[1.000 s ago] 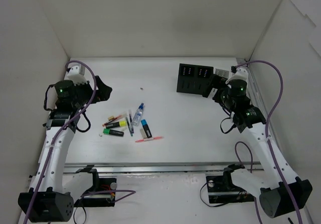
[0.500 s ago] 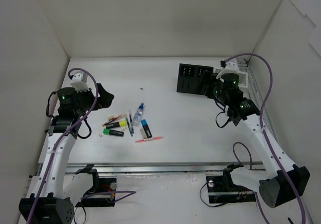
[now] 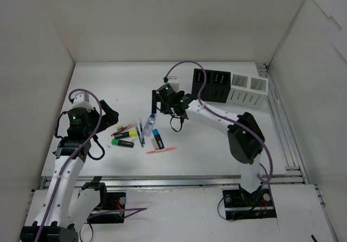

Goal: Sort the stationery into containers
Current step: Pick up the stationery from the center of the board, then place the stationery in the storage box, then pick up the pen from the center of the board, then place the pen in the storage box.

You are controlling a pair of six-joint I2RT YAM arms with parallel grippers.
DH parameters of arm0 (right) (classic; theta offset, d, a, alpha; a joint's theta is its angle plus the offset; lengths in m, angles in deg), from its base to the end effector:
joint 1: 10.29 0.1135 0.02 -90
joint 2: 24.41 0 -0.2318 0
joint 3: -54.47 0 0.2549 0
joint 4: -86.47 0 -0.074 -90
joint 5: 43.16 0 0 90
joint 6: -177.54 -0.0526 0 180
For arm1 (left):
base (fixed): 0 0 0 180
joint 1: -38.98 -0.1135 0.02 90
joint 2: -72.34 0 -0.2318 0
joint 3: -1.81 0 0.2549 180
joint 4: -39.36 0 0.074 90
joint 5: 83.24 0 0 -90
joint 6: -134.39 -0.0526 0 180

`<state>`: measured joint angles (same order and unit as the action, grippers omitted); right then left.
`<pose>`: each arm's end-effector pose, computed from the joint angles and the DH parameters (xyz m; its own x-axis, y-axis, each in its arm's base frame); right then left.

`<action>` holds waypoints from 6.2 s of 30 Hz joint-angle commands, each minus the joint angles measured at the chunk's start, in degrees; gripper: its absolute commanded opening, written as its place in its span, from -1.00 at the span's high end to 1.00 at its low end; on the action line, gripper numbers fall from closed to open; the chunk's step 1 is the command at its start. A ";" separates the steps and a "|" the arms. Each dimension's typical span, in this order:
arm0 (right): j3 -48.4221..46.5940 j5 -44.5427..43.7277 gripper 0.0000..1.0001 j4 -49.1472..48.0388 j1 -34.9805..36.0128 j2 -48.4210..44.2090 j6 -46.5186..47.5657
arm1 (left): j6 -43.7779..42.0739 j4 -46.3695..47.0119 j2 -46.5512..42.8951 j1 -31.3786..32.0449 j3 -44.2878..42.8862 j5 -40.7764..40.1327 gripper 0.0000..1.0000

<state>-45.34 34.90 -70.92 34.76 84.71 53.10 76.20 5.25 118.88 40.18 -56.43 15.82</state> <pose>0.3284 0.3136 0.2249 -0.6295 0.1526 -0.7619 -0.2575 0.8842 0.3898 0.2264 -0.0130 0.2854 -0.4115 -0.5120 -0.7540 -0.0596 0.8406 -0.5383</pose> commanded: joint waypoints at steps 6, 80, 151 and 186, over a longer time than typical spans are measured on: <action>-14.43 -6.25 -0.79 3.92 4.77 14.17 -7.31 | 5.54 -0.16 -3.30 0.48 2.17 -7.12 -0.99; 13.32 -0.62 0.45 -66.30 -26.43 0.92 37.08 | -9.84 16.54 25.79 1.53 -8.20 20.91 -0.99; 4.00 -4.40 1.00 -12.05 2.06 -4.16 18.26 | 12.31 -10.18 5.93 2.06 6.83 -8.44 -0.99; 5.13 -28.31 0.70 -61.99 -28.18 2.69 43.33 | 21.62 -6.49 17.97 2.06 5.25 -7.39 -0.99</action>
<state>-42.46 10.11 -125.15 6.61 92.29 99.40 94.10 -2.64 136.91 42.01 -50.28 9.62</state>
